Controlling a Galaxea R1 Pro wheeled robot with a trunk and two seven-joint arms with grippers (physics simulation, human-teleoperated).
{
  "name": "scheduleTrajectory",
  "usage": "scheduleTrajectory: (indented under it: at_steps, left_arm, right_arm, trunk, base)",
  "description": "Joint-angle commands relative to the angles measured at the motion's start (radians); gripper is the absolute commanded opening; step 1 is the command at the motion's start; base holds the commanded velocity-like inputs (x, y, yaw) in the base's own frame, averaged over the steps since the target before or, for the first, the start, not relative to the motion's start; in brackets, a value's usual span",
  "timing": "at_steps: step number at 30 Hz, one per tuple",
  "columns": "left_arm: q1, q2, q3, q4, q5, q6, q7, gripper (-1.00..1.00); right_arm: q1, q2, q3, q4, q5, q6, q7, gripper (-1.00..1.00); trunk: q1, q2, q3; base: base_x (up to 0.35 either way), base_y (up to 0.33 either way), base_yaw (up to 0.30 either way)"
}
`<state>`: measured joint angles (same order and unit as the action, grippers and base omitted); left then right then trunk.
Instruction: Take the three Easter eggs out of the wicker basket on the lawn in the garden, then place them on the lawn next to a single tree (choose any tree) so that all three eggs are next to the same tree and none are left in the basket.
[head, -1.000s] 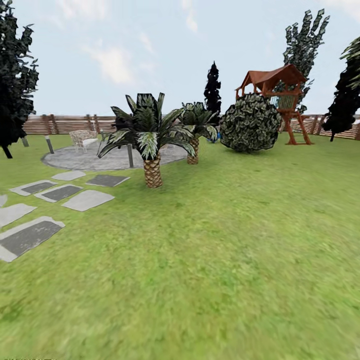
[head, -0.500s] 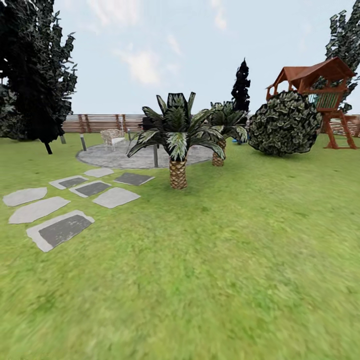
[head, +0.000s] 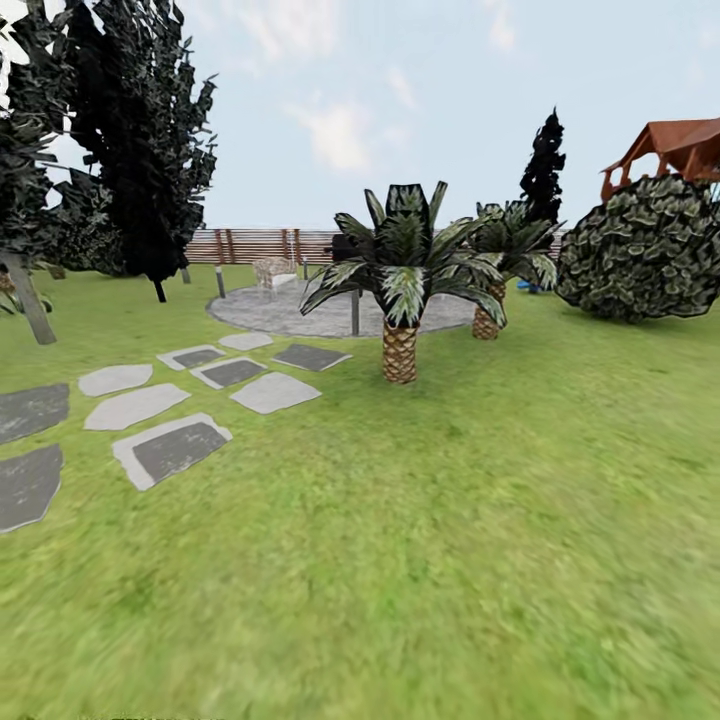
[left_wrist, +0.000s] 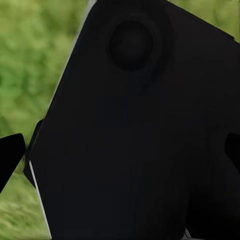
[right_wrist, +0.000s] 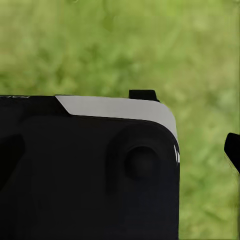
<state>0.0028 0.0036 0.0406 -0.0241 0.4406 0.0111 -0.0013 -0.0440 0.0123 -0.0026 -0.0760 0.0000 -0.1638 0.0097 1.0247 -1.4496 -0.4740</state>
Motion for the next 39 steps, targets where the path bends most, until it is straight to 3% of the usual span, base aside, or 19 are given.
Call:
scheduleTrajectory:
  at_steps: [1, 9, 19, 30, 39]
  left_arm:
    - [0.000, 0.001, 0.004, -0.002, 0.001, 0.001, 0.000, 1.00]
    - [0.000, 0.012, 0.002, -0.002, -0.003, 0.001, 0.000, 1.00]
    - [0.000, 0.015, -0.005, -0.002, -0.046, 0.001, 0.000, 1.00]
    - [0.000, 0.015, -0.005, -0.002, -0.051, 0.001, 0.000, 1.00]
    - [0.000, 0.020, -0.005, -0.002, -0.051, 0.001, 0.000, 1.00]
  right_arm:
    - [-0.001, 0.000, 0.000, 0.001, 0.000, -0.003, 0.001, 1.00]
    - [-0.001, -0.006, 0.000, -0.001, 0.000, -0.003, 0.001, 1.00]
    - [-0.001, -0.010, 0.000, -0.002, 0.000, -0.003, 0.001, 1.00]
    - [-0.001, -0.011, 0.003, -0.001, 0.001, -0.003, 0.001, 1.00]
    - [-0.001, -0.010, 0.001, 0.001, 0.000, -0.004, 0.001, 1.00]
  trunk:
    - [0.000, 0.000, -0.001]
    - [0.000, 0.000, -0.001]
    - [0.000, 0.000, -0.001]
    - [0.000, 0.000, -0.001]
    - [0.000, 0.000, -0.001]
  base:
    - [0.197, -0.031, 0.286]
    - [0.290, -0.015, 0.286]
    - [0.325, -0.001, 0.266]
    - [0.328, 0.000, 0.057]
    - [0.330, 0.000, 0.241]
